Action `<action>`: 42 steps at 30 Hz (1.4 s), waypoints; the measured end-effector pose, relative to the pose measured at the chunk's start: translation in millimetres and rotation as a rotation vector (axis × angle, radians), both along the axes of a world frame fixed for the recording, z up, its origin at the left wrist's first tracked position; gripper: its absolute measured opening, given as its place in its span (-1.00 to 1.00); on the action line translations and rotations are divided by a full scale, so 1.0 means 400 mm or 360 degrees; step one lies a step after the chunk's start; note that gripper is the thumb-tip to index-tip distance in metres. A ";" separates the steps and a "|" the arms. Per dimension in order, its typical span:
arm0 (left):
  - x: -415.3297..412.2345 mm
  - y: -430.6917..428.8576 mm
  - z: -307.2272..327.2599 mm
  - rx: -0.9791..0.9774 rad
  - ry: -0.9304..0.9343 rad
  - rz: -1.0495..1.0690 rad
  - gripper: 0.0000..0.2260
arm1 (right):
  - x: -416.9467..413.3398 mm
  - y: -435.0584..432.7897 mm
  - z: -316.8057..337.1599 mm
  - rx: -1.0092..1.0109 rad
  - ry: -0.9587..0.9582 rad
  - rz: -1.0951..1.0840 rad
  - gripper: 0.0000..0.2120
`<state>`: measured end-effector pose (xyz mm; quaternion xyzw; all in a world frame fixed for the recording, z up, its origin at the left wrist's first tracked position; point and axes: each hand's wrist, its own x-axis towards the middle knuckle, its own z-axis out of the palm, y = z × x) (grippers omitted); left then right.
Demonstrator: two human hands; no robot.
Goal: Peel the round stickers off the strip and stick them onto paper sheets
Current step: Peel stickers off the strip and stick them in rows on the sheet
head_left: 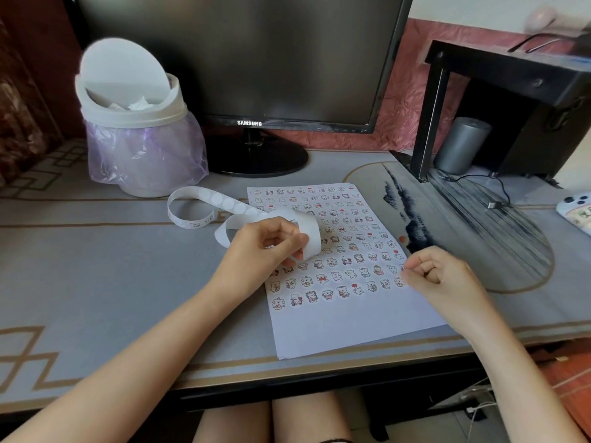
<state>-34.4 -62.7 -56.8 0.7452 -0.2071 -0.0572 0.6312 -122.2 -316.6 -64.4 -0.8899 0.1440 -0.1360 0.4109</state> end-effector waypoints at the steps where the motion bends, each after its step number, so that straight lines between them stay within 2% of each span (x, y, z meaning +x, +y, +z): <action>1: 0.000 0.000 0.000 -0.0004 0.0004 0.0001 -0.87 | 0.001 -0.002 -0.001 -0.0004 0.0009 0.0004 -0.84; 5: 0.000 0.000 0.000 -0.0007 0.0007 0.0004 -0.87 | 0.005 0.001 0.000 0.0017 -0.0013 -0.0017 -0.89; 9: 0.000 -0.001 0.000 -0.0007 0.0008 0.0005 -0.87 | 0.008 0.008 0.000 0.0002 -0.0006 -0.0055 -0.82; 15: -0.001 0.000 0.000 -0.0008 0.0018 0.0006 -0.88 | 0.008 0.005 -0.001 -0.0025 -0.0027 -0.0065 -0.89; 20: 0.000 0.001 -0.001 -0.0001 0.0015 0.0004 -0.87 | -0.004 -0.004 0.009 0.0161 0.0065 0.0039 -0.80; 27: -0.001 0.000 0.002 -0.0045 0.0021 -0.0006 -0.86 | -0.003 -0.020 0.013 0.0145 0.0120 0.0130 -0.81; 32: -0.001 0.000 0.006 -0.0085 0.0035 -0.0002 -0.88 | 0.012 0.009 0.032 0.0114 -0.0153 0.0044 -0.84; 37: -0.002 0.001 0.010 -0.0171 0.0007 0.0034 -0.90 | 0.044 0.126 0.073 0.0145 -0.0363 0.0336 -0.84; 42: -0.003 0.004 0.015 -0.0262 -0.0019 0.0079 -0.91 | 0.085 0.221 0.073 0.0139 -0.0381 0.0587 -0.86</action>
